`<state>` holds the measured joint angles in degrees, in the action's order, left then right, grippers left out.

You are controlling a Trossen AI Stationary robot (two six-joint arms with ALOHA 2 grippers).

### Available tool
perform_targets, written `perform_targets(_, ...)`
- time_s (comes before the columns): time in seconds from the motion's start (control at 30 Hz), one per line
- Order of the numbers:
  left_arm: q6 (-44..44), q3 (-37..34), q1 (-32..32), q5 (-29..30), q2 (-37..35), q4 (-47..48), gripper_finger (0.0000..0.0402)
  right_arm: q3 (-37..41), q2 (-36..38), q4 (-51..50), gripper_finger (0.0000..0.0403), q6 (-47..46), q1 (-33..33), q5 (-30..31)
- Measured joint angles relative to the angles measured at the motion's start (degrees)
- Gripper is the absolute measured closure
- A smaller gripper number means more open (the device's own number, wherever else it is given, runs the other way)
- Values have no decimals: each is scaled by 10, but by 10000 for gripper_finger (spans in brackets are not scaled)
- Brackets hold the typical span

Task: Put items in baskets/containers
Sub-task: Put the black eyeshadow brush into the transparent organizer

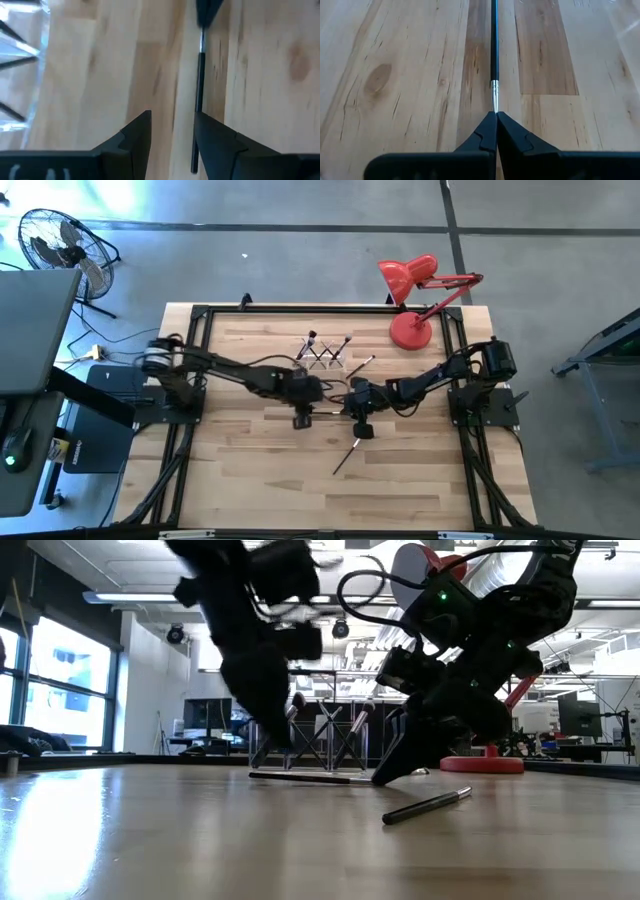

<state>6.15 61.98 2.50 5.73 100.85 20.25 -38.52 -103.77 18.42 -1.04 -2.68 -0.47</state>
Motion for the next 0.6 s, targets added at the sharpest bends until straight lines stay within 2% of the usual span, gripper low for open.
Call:
perform_targets(0.17, -9, 89, 1, -5, 80, 103, 257, 0, 0, 2, 403, 0, 0, 0)
perform_targets(0.33, -34, 151, 1, -46, 130, 168, 257, 1, 0, 2, 403, 1, 0, 0)
perform_targets(0.6, -35, 172, 1, -57, 144, 188, 257, 0, 0, -1, 403, 0, 0, 1)
